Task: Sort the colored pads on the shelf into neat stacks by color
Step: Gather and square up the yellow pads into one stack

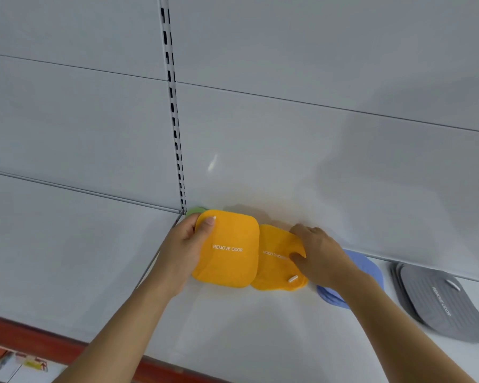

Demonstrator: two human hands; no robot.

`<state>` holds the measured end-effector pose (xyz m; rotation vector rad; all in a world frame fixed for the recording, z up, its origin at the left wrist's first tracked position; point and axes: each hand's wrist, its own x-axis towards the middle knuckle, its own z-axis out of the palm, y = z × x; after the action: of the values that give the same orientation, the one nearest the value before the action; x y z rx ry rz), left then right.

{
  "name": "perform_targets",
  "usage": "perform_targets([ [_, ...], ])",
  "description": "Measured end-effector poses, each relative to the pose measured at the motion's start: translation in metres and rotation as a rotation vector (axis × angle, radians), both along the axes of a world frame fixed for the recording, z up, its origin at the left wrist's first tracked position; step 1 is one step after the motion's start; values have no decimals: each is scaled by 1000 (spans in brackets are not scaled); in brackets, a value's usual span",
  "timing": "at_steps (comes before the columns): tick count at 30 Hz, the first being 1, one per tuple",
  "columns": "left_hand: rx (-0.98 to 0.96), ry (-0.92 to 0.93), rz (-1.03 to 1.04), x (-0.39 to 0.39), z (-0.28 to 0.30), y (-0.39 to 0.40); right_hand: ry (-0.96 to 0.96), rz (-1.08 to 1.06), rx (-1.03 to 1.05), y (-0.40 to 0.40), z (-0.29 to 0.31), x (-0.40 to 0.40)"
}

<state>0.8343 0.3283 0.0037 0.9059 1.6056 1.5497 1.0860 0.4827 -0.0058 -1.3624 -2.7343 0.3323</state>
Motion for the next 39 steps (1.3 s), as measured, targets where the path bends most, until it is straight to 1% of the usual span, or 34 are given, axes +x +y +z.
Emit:
perform_targets([
  [1,0,-4,7,0,0,1,8,6,-38,-3,3,3],
  [5,11,-20,13,4,2,4,153,9,-199,-11,8,8],
  [6,14,-20,8,5,3,5,157,-19,-248,-12,8,9],
  [8,21,-23,4,7,5,7,102,-61,-291,-13,8,12],
  [9,21,-26,4,8,6,8,73,-69,-279,-14,9,14],
  [11,24,-35,-2,9,7,10,100,-88,-234,-15,17,20],
  [13,27,-40,3,9,9,11,240,-108,-188,-15,31,26],
  [15,28,-48,18,9,10,12,434,-135,-139,-19,48,33],
  [17,33,-57,37,9,12,12,562,-120,-9,-25,66,41],
  [18,36,-64,45,9,13,13,583,-100,63,-29,76,45],
  [19,36,-78,48,9,14,13,594,-86,105,-32,86,48],
  [21,28,-110,43,12,17,16,587,-49,98,-39,105,51],
  [22,22,-116,24,15,19,17,551,-7,60,-43,112,50],
  [24,10,-105,-42,25,23,19,416,118,-7,-48,119,41],
  [27,-13,-69,-167,44,25,20,281,325,14,-52,105,14],
  [29,-33,-111,-256,55,21,20,257,366,64,-50,90,-2],
  [32,-67,-154,-305,66,18,16,320,272,95,-46,68,-10],
  [36,-32,1,-356,70,7,11,430,115,84,-54,47,-4],
  [39,-13,-11,-290,67,1,11,528,-11,26,-62,36,6],
])
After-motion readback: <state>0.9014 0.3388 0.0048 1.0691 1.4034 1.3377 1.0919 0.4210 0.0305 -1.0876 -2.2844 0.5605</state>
